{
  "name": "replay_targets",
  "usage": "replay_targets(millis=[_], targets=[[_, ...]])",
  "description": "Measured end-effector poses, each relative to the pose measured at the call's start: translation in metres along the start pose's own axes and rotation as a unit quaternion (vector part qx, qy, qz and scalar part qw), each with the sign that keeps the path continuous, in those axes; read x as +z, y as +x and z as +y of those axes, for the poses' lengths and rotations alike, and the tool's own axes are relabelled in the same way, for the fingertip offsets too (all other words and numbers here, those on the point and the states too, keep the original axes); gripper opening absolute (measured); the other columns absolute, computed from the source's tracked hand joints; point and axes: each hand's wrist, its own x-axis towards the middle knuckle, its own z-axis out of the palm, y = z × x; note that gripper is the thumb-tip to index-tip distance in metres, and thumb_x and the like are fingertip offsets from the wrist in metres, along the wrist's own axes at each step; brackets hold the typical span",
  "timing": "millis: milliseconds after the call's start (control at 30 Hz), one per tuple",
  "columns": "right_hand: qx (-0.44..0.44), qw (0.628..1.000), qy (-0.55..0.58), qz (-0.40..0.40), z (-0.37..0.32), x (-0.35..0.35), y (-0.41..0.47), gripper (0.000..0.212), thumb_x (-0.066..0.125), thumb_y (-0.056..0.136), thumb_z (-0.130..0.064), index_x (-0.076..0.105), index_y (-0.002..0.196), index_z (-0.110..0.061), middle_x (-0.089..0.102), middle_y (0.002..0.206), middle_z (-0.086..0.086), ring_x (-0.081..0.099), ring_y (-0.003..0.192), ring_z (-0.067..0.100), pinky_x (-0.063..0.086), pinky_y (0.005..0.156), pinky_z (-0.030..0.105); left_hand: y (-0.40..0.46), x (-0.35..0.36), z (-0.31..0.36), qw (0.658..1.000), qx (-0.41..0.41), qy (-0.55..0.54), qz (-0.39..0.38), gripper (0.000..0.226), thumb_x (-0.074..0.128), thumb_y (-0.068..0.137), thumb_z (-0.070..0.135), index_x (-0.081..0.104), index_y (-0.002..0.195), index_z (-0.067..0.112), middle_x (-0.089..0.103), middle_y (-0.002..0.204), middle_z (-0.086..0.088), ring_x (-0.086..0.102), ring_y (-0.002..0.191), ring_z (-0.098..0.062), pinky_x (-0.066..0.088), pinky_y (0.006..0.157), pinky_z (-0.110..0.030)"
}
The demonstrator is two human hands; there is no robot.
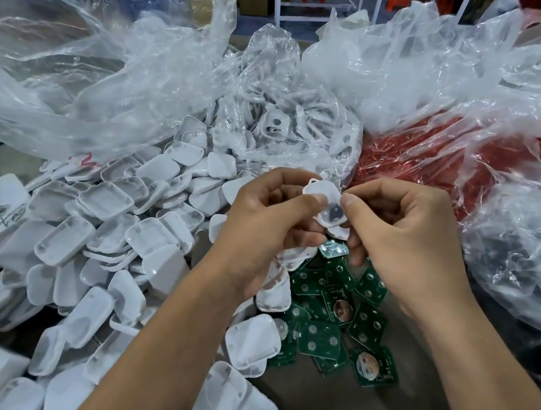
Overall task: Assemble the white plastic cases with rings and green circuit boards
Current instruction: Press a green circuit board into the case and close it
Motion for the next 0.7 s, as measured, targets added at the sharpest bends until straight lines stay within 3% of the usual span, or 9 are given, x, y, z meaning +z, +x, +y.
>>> replay_targets(millis=[167,233,333,433,500,567,633,700], targets=[[-0.024,0.999,-0.025,-0.003,-0.006,-0.010,0.003,0.016,0.076,0.094,-0.021,0.079,0.079,-0.027,0.068,0.054,-0.003,0.057,0.034,0.016,0.045,0.038,0.024,-0.002,-0.001,0.006,0.991,-0.074,-0.078,-0.084,0.038,0.069,0.086,-0.001,0.070,0.123,0.004,0.068,0.078,-0.004,0.065,0.062,-0.013,0.059,0.062,-0.022],[-0.032,0.999,-0.011,-0.017,-0.008,-0.014,0.004,0.014,0.077,0.093,-0.021,0.079,0.081,-0.027,0.067,0.053,0.001,0.054,0.033,0.016,0.043,0.037,0.023,-0.005,-0.001,0.008,0.983,-0.090,-0.098,-0.125,0.046,0.070,0.080,0.001,0.069,0.126,0.006,0.073,0.084,-0.004,0.069,0.065,-0.012,0.061,0.065,-0.022],[-0.039,0.998,0.033,-0.039,-0.009,-0.019,0.005,0.012,0.078,0.093,-0.016,0.079,0.081,-0.020,0.065,0.053,0.006,0.052,0.035,0.017,0.040,0.037,0.022,-0.007,-0.001,0.009,0.973,-0.102,-0.134,-0.155,0.042,0.070,0.077,-0.001,0.073,0.119,0.007,0.077,0.091,-0.007,0.074,0.071,-0.013,0.061,0.067,-0.022],[-0.062,0.997,0.031,-0.046,-0.011,-0.020,0.005,0.013,0.076,0.095,-0.014,0.076,0.082,-0.018,0.065,0.056,0.000,0.054,0.041,0.011,0.041,0.040,0.022,-0.007,-0.001,0.009,0.968,-0.108,-0.159,-0.161,0.036,0.076,0.071,-0.001,0.080,0.106,0.008,0.078,0.098,-0.012,0.077,0.083,-0.019,0.062,0.071,-0.024],[-0.103,0.994,0.007,-0.040,-0.015,-0.021,0.004,0.009,0.073,0.098,-0.018,0.077,0.090,-0.019,0.070,0.070,-0.004,0.064,0.058,0.013,0.050,0.050,0.030,-0.007,-0.001,0.009,0.965,-0.110,-0.170,-0.167,0.035,0.079,0.067,0.002,0.082,0.102,0.009,0.078,0.102,-0.014,0.078,0.091,-0.023,0.063,0.072,-0.026],[-0.151,0.987,-0.030,-0.041,-0.018,-0.022,0.005,0.014,0.066,0.101,-0.022,0.079,0.104,-0.019,0.072,0.095,-0.001,0.069,0.087,0.018,0.058,0.073,0.032,-0.006,-0.002,0.009,0.963,-0.110,-0.177,-0.170,0.033,0.083,0.069,-0.001,0.082,0.101,0.008,0.077,0.106,-0.017,0.077,0.096,-0.027,0.063,0.074,-0.026],[-0.186,0.978,-0.059,-0.068,-0.019,-0.022,0.005,0.020,0.063,0.101,-0.022,0.079,0.113,-0.019,0.067,0.114,0.003,0.063,0.107,0.020,0.053,0.089,0.028,-0.005,-0.002,0.010,0.960,-0.112,-0.192,-0.170,0.033,0.083,0.067,0.002,0.081,0.099,0.007,0.077,0.105,-0.018,0.077,0.095,-0.027,0.063,0.074,-0.026],[-0.207,0.970,-0.097,-0.083,-0.020,-0.020,0.004,0.022,0.063,0.100,-0.022,0.079,0.114,-0.022,0.065,0.121,0.002,0.057,0.111,0.020,0.044,0.092,0.019,-0.004,-0.002,0.011,0.958,-0.112,-0.206,-0.166,0.032,0.082,0.064,0.002,0.081,0.096,0.006,0.077,0.100,-0.017,0.078,0.090,-0.025,0.063,0.072,-0.026]])
